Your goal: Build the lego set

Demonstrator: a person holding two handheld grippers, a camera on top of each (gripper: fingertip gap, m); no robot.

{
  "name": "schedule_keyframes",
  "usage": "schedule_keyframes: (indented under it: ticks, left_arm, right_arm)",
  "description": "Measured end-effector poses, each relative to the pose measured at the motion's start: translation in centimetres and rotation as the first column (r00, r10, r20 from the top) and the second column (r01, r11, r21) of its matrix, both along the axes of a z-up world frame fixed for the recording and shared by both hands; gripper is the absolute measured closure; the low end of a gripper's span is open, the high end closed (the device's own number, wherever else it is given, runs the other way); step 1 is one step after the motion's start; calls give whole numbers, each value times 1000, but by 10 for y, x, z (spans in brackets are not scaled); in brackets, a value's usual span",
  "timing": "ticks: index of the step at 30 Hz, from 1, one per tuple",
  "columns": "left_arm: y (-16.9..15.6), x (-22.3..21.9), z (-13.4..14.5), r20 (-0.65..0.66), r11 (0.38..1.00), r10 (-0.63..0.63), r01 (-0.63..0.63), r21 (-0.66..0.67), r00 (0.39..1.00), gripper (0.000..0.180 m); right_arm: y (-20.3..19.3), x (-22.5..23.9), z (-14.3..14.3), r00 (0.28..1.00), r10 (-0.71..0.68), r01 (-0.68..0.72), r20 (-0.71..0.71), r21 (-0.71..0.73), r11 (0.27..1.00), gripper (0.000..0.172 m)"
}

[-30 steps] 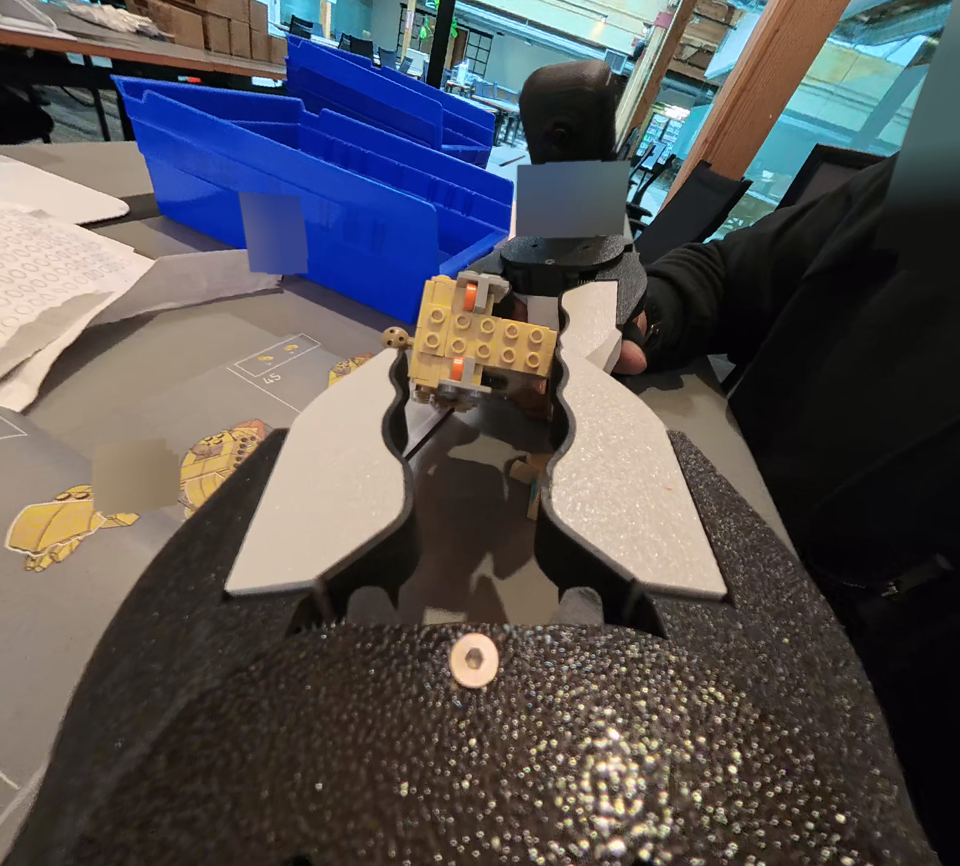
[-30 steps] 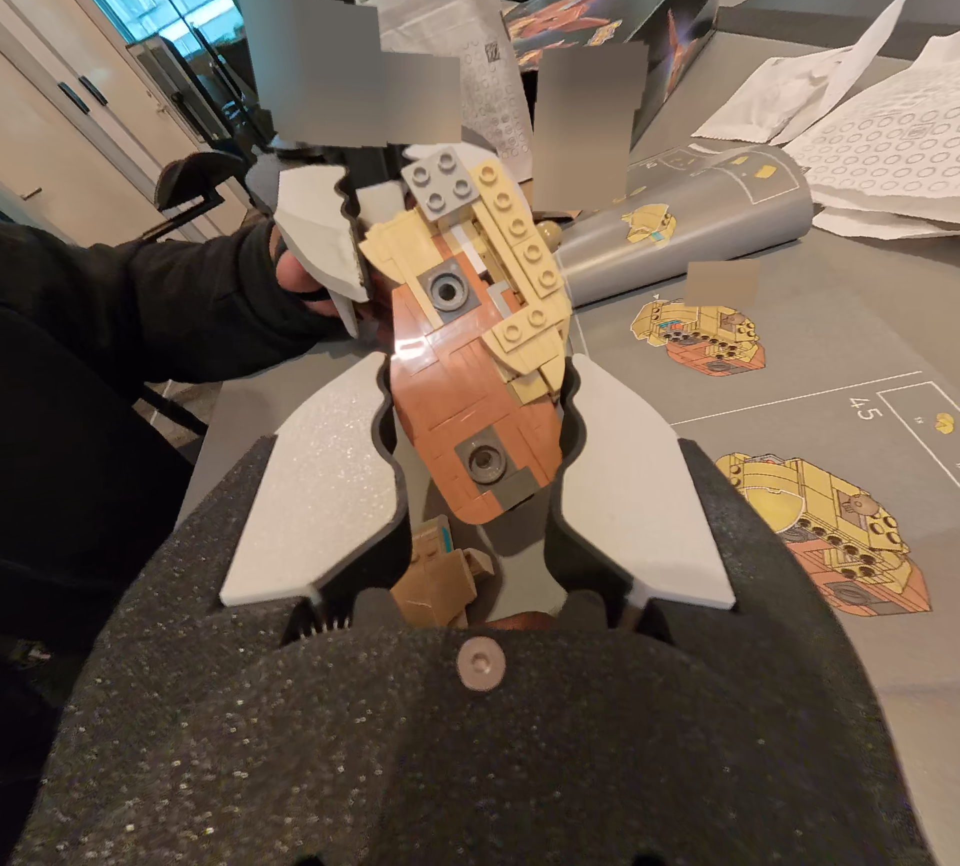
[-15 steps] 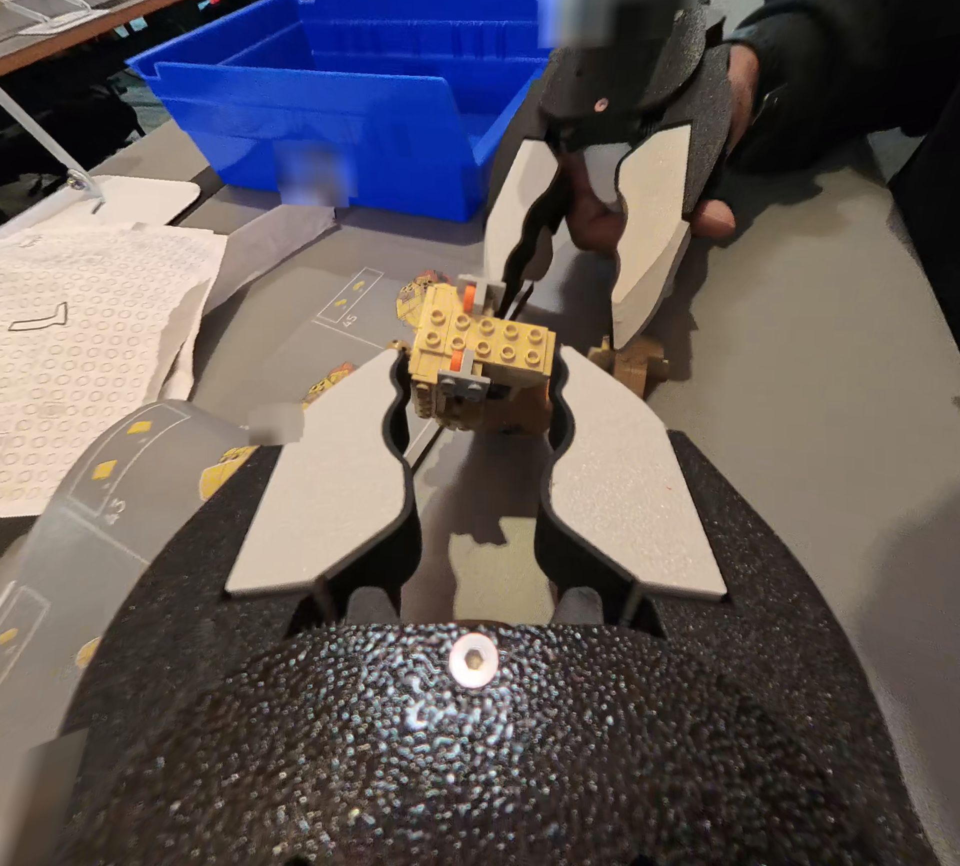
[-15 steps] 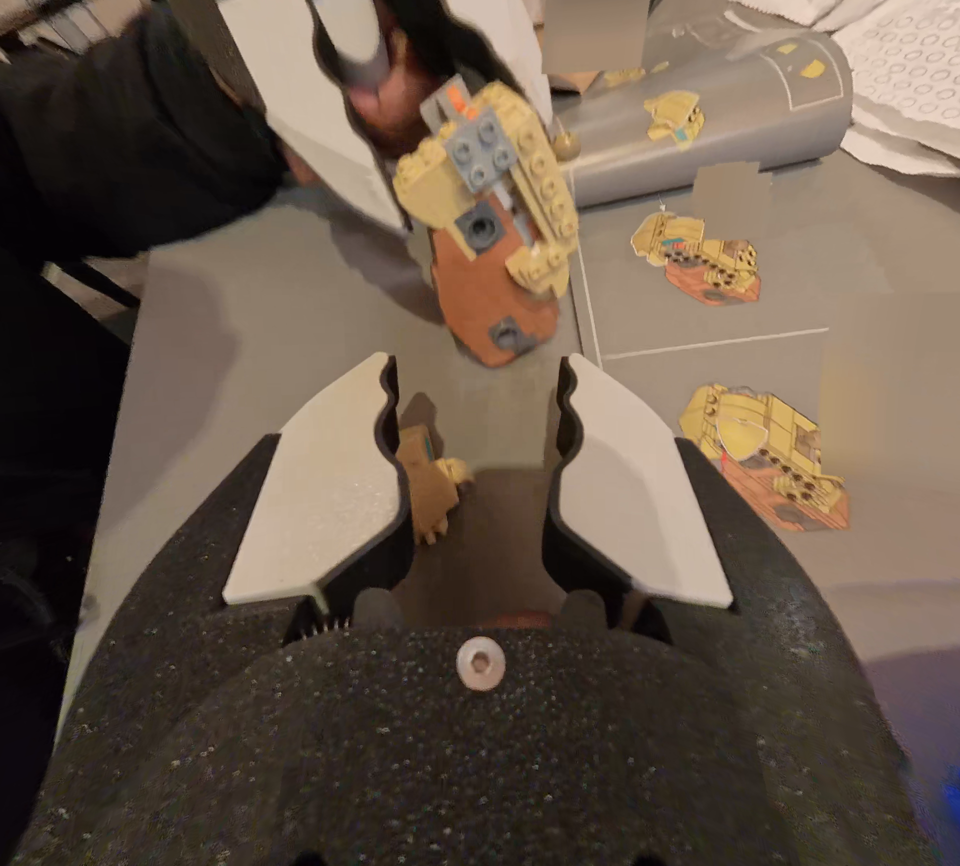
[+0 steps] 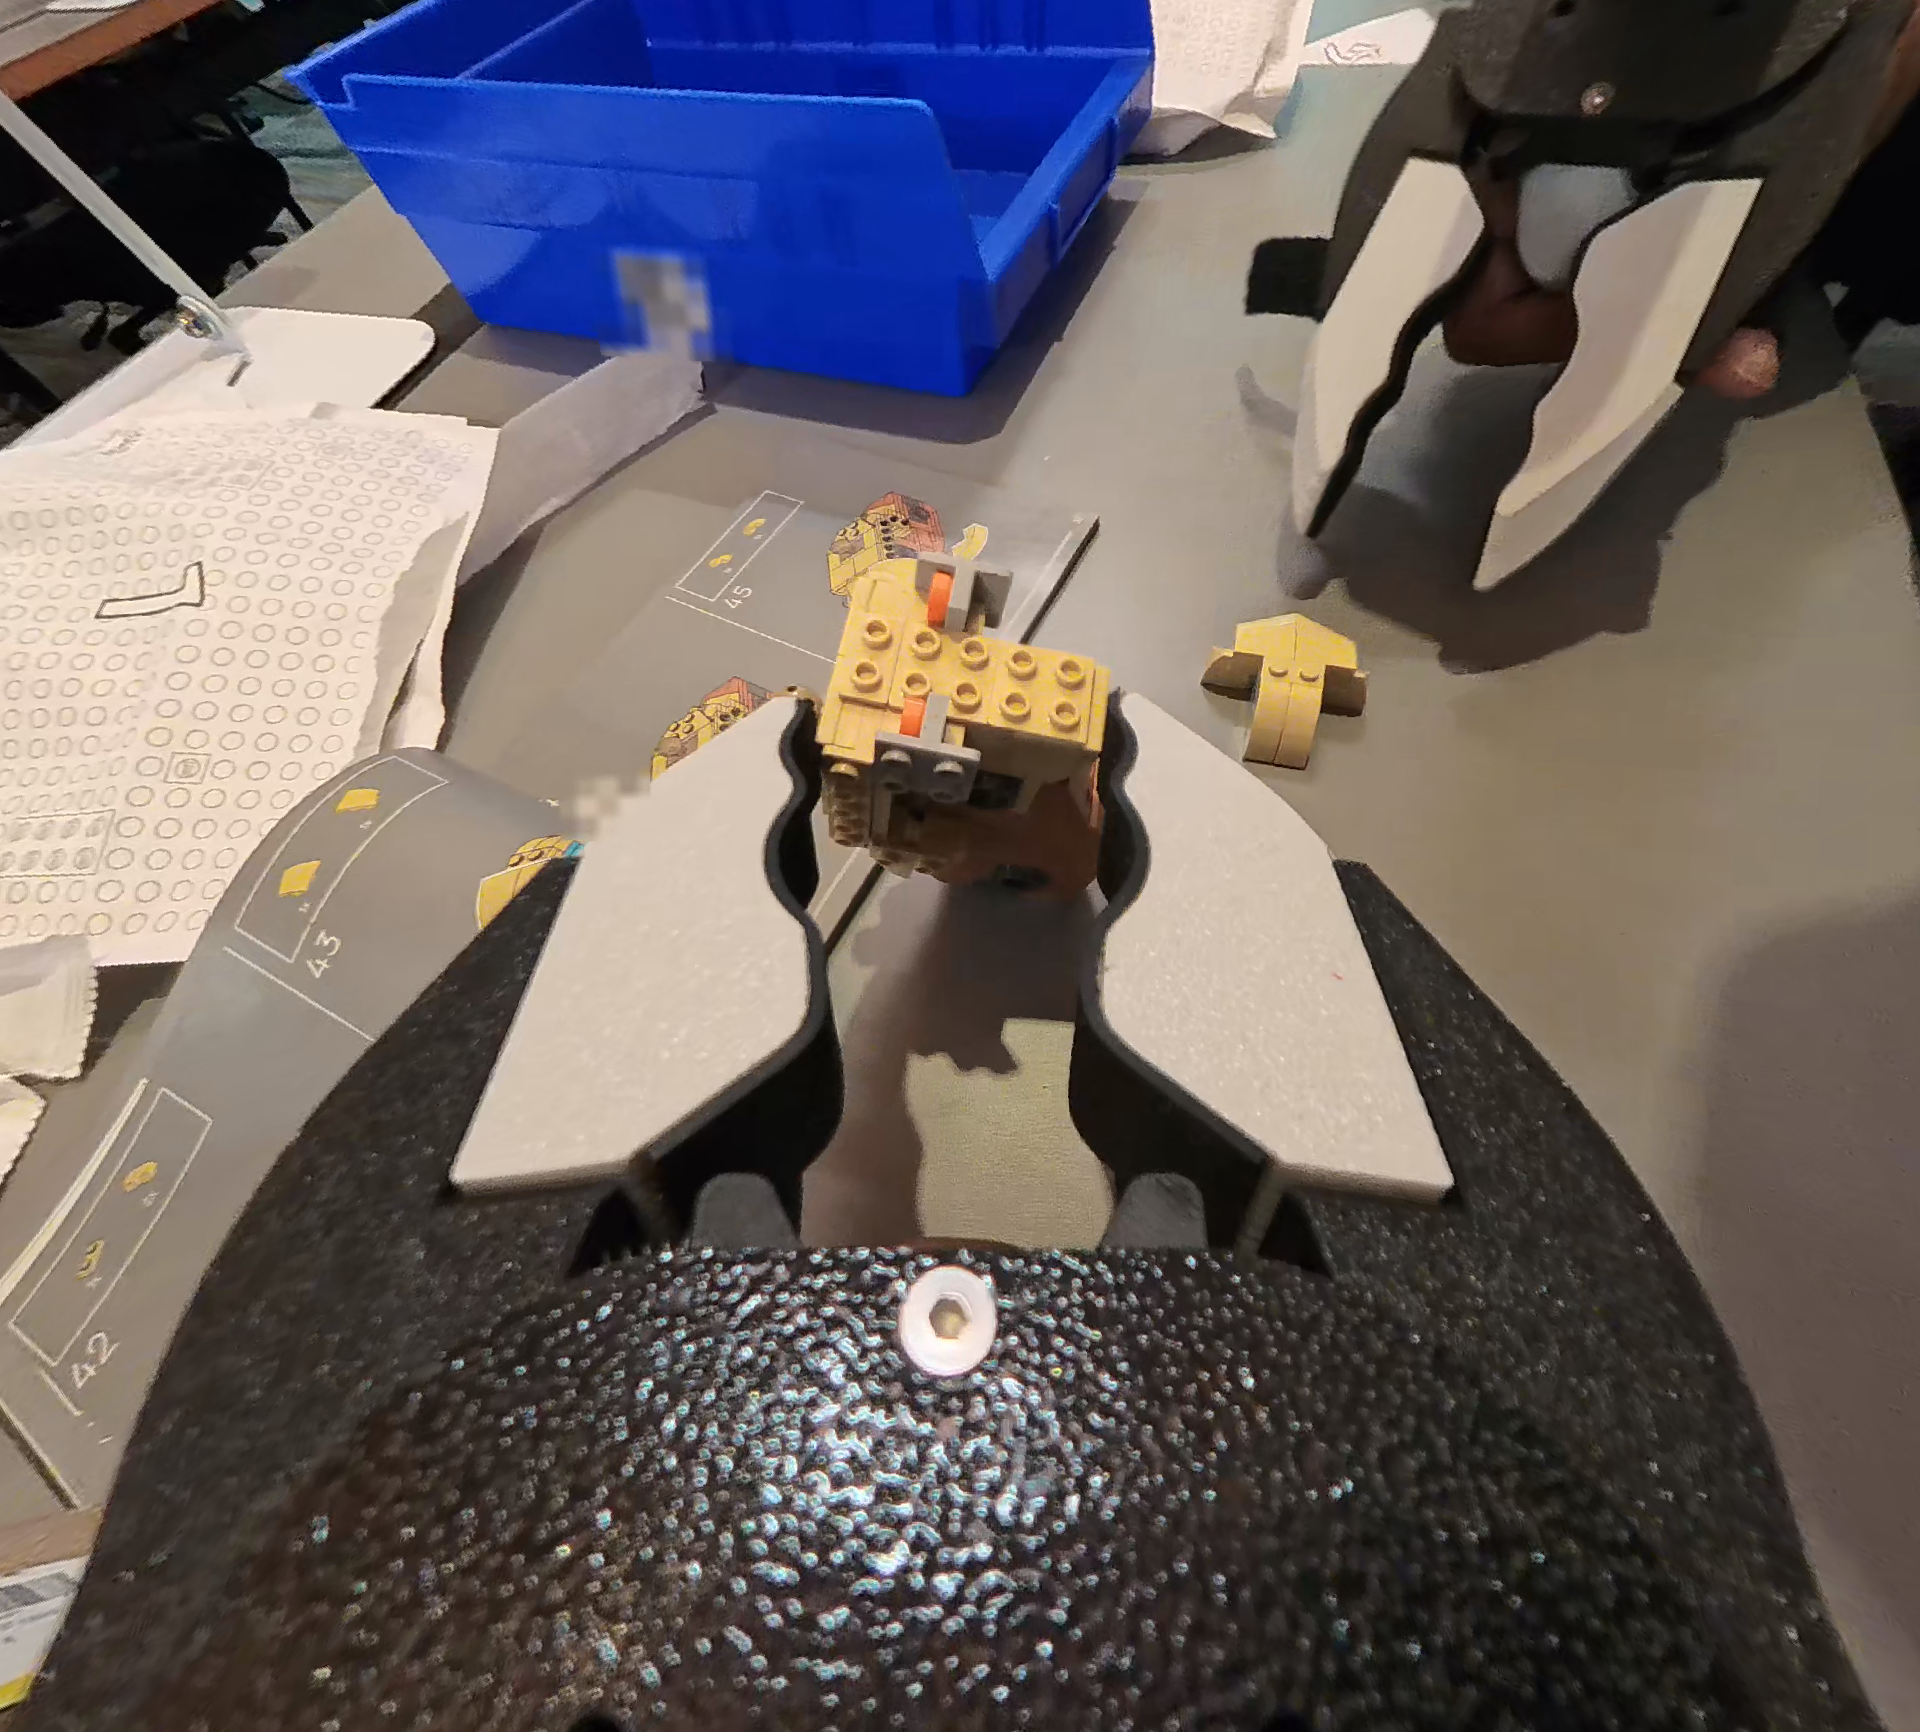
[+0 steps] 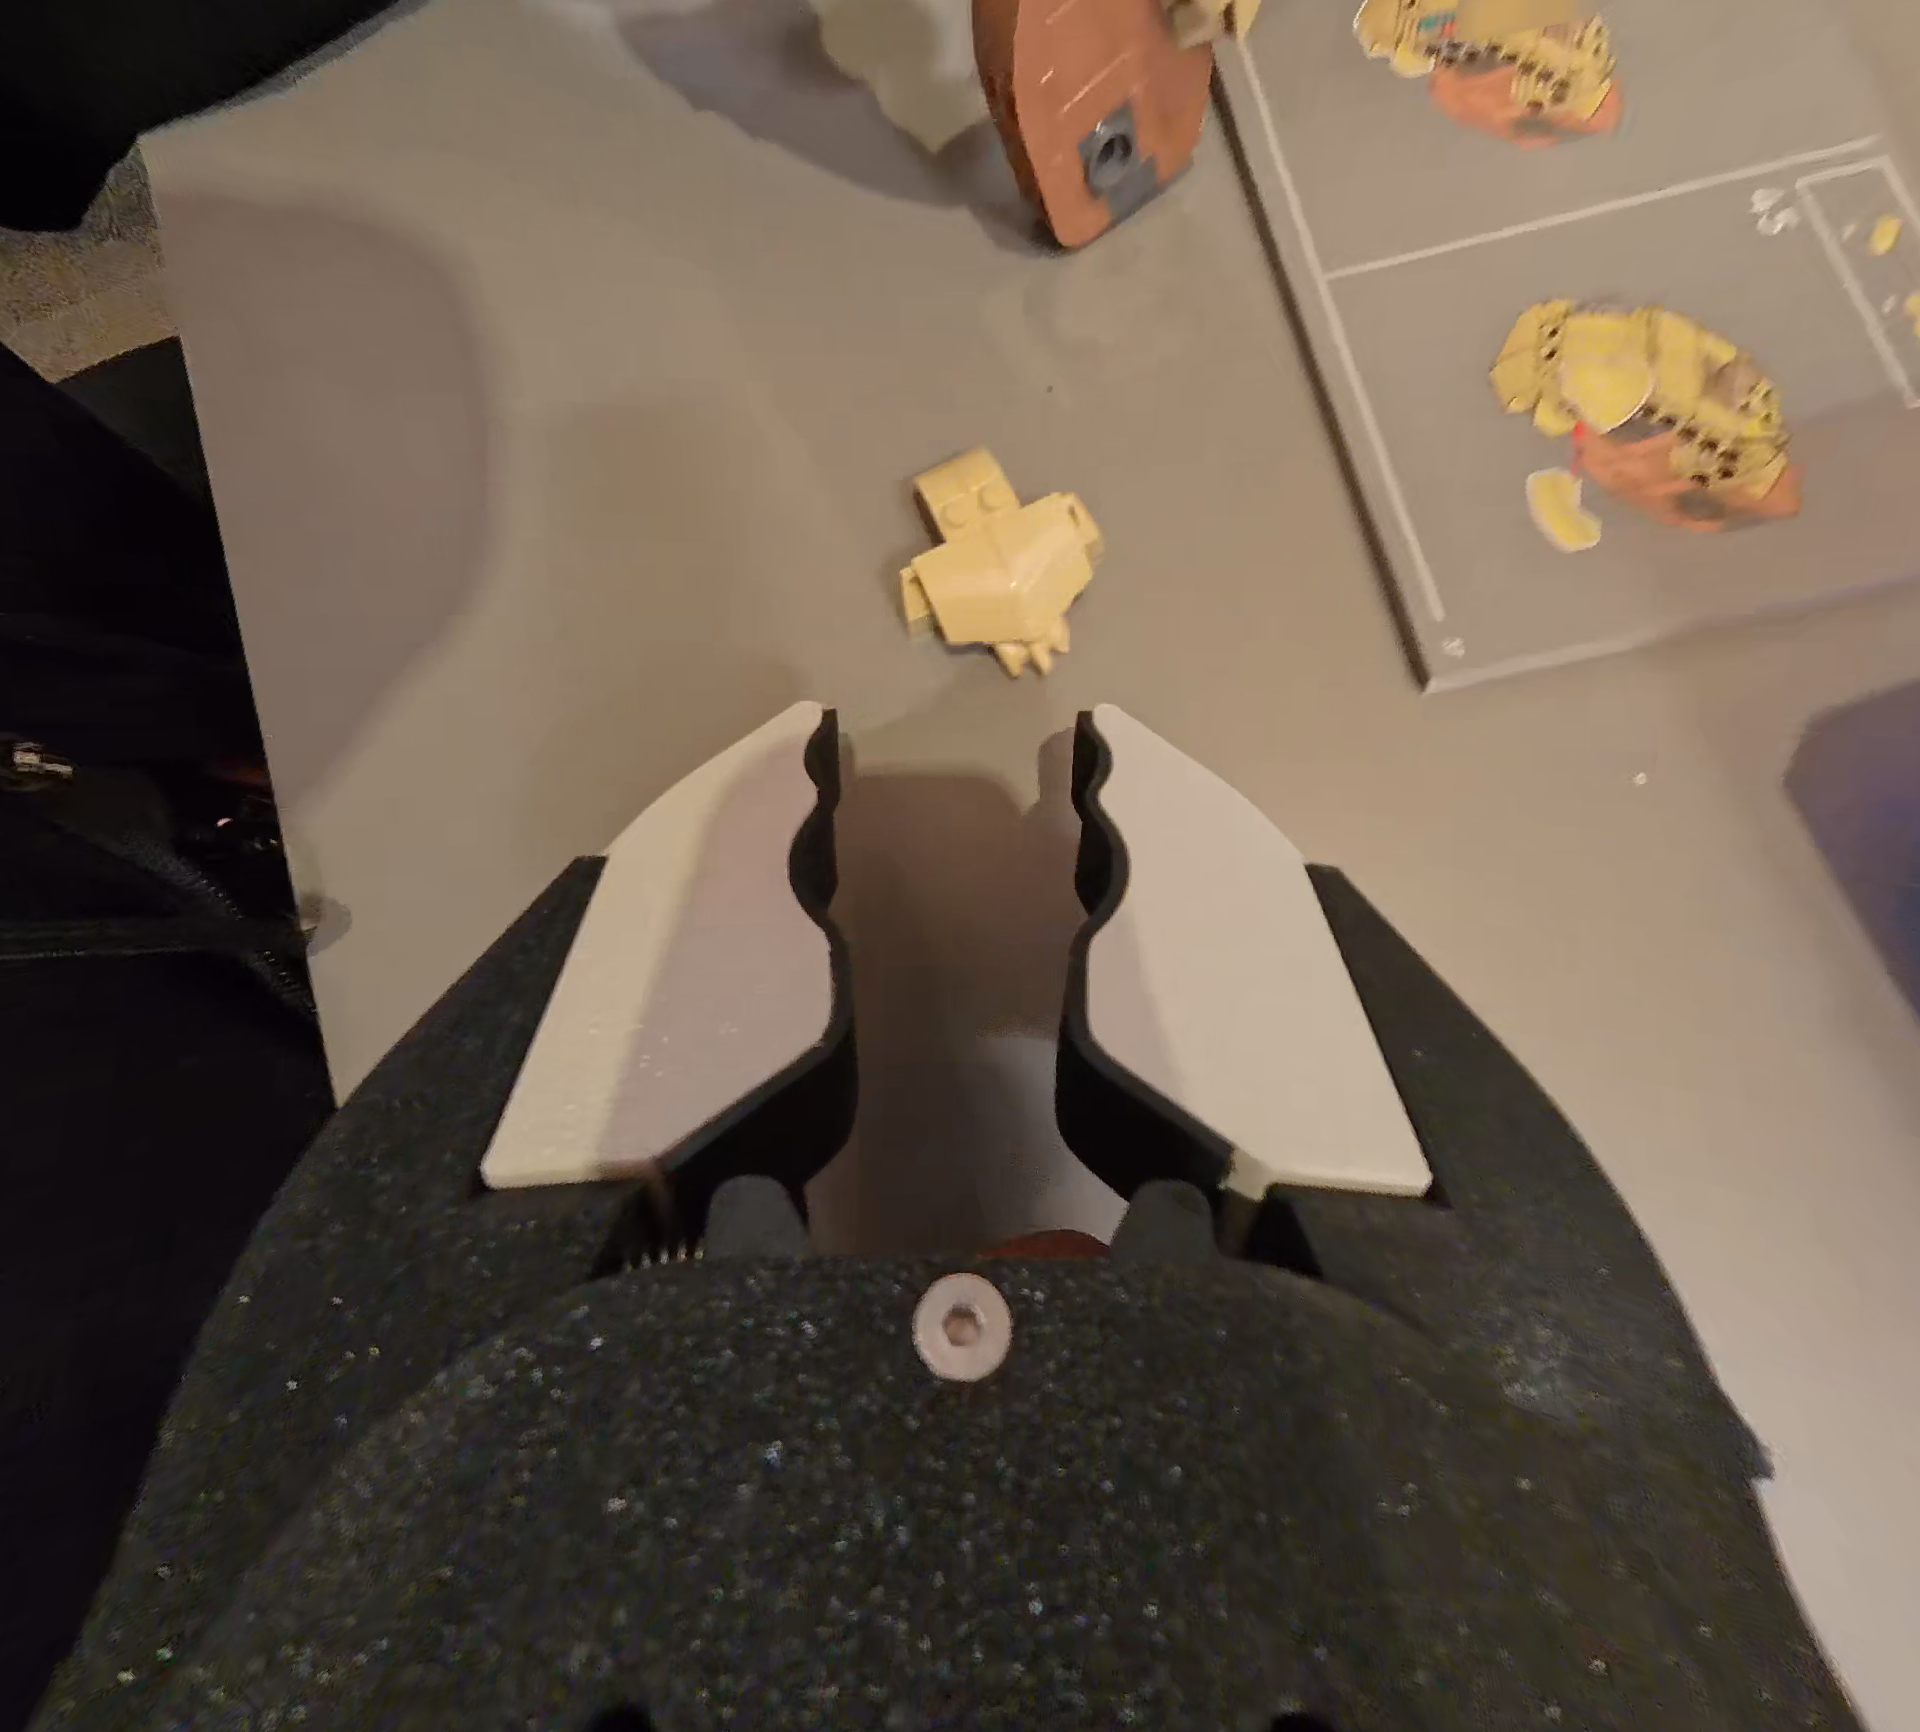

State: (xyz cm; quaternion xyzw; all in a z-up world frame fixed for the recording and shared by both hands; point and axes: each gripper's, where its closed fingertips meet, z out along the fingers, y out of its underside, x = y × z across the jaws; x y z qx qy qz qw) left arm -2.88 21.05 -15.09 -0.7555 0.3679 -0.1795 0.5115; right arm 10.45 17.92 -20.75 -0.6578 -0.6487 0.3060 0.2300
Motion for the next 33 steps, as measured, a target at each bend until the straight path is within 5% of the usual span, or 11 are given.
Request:
schedule_keyframes:
  ticks: [18,33]
  left_arm:
    - [-6,7,1,-137,993,-35,49,106,990,129]
    - [-5,5,1,-135,995,-11,25,102,991,129]
  right_arm:
    - [-10,-19,-12,1000,-9,10,7,-113,994,132]
    - [10,-36,-18,998,28,-27,53,-7,1000,140]
